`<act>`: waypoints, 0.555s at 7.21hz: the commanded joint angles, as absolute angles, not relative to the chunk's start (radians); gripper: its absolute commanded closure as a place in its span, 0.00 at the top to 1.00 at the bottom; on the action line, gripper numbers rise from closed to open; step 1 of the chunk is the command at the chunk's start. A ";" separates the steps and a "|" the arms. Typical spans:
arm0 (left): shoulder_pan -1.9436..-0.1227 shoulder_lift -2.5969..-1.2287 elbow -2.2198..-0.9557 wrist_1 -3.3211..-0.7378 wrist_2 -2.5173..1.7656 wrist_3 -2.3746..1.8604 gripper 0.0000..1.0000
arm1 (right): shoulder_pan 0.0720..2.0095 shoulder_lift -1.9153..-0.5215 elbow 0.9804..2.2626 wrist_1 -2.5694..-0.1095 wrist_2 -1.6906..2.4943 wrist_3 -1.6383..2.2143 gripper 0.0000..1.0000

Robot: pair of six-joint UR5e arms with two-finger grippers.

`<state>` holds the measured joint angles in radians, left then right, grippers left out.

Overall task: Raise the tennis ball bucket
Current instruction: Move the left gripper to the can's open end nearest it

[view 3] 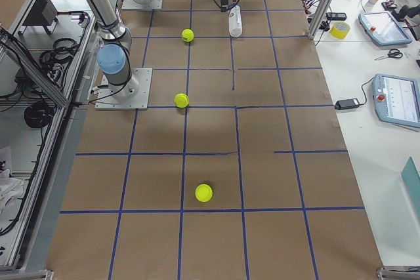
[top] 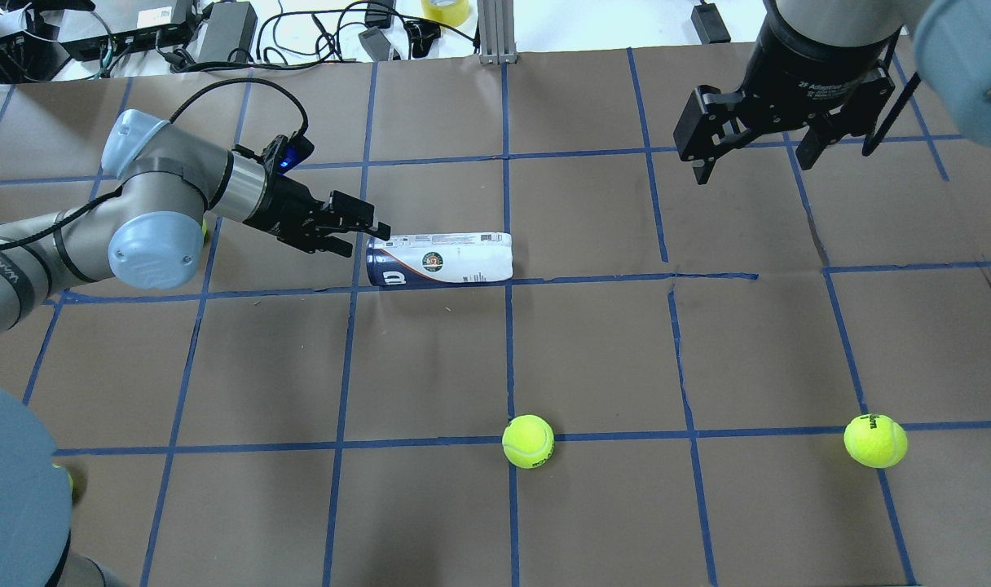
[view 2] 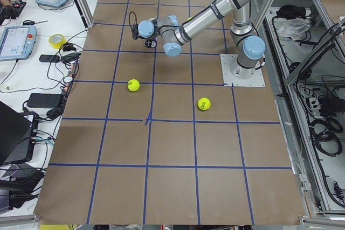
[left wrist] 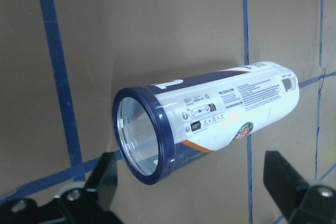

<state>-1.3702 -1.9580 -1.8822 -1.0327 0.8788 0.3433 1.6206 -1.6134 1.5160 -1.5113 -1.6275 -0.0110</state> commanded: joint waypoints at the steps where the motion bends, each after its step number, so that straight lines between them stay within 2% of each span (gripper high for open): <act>1: -1.394 -1.977 -1.885 -1.029 0.848 0.341 1.00 | 1.618 -1.618 1.517 -1.502 -1.646 0.085 1.00; 4: -1.397 -1.999 -1.896 -1.029 0.857 0.344 1.00 | 1.621 -1.615 1.517 -1.547 -1.631 0.086 1.00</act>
<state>-1.3965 -1.9894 -1.8915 -1.0293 0.8509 0.3423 1.6198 -1.6176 1.5170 -1.5201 -1.6393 0.0857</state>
